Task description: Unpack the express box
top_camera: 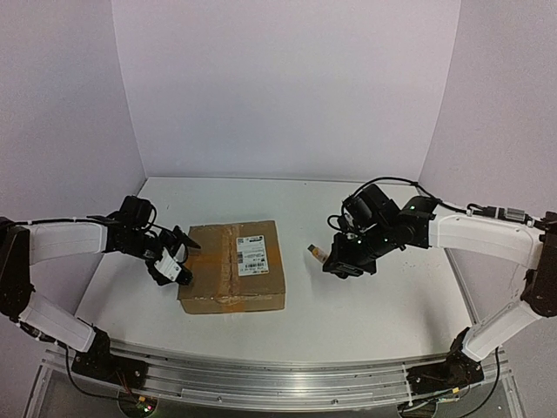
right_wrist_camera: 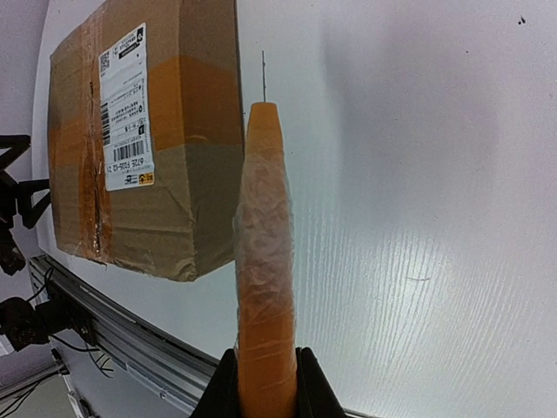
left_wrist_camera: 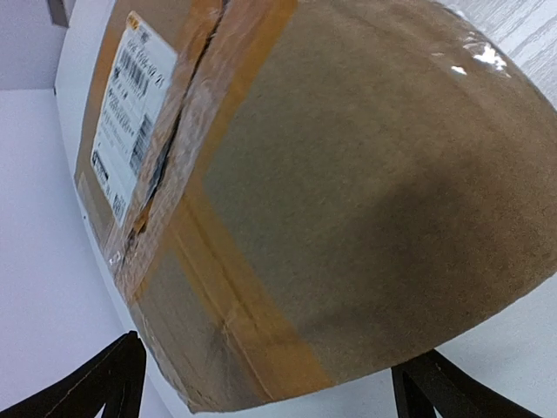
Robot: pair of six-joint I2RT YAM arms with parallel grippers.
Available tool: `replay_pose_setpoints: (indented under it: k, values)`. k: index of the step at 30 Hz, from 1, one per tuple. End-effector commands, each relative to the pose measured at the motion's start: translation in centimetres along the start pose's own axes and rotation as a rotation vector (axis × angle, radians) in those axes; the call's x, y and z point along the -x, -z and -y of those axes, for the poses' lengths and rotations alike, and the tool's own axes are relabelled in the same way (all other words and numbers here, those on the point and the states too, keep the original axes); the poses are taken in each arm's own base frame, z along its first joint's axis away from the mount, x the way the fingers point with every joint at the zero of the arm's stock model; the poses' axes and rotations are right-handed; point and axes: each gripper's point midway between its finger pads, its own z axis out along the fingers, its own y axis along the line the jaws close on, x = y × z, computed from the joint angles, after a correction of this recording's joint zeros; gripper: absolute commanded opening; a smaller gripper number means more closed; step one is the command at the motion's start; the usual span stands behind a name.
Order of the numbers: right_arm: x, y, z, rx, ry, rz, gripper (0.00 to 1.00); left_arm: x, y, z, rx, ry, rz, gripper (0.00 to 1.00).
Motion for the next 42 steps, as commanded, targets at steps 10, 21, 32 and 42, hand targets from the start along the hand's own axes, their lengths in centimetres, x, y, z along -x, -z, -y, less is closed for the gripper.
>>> replay_pose_setpoints:
  k: [10, 21, 32, 42]
  values:
    - [0.6, 1.3, -0.9, 0.052, -0.008, 0.042, 0.00, 10.9, -1.2, 5.7, -0.310, 0.134, 0.104, 0.78]
    - [1.2, 2.5, 0.0, 0.033, -0.046, 0.107, 0.00, 16.8, -10.5, 1.5, -0.308, 0.768, -0.130, 0.64]
    - [0.9, 6.3, 3.6, -0.008, -0.121, 0.185, 0.00, 22.5, -9.4, -0.2, -0.477, 0.802, 0.062, 0.87]
    - [-2.0, 3.3, 5.9, 0.063, -0.315, 0.110, 0.00, 17.8, -4.5, -5.1, -0.403, 0.385, 0.221, 0.93]
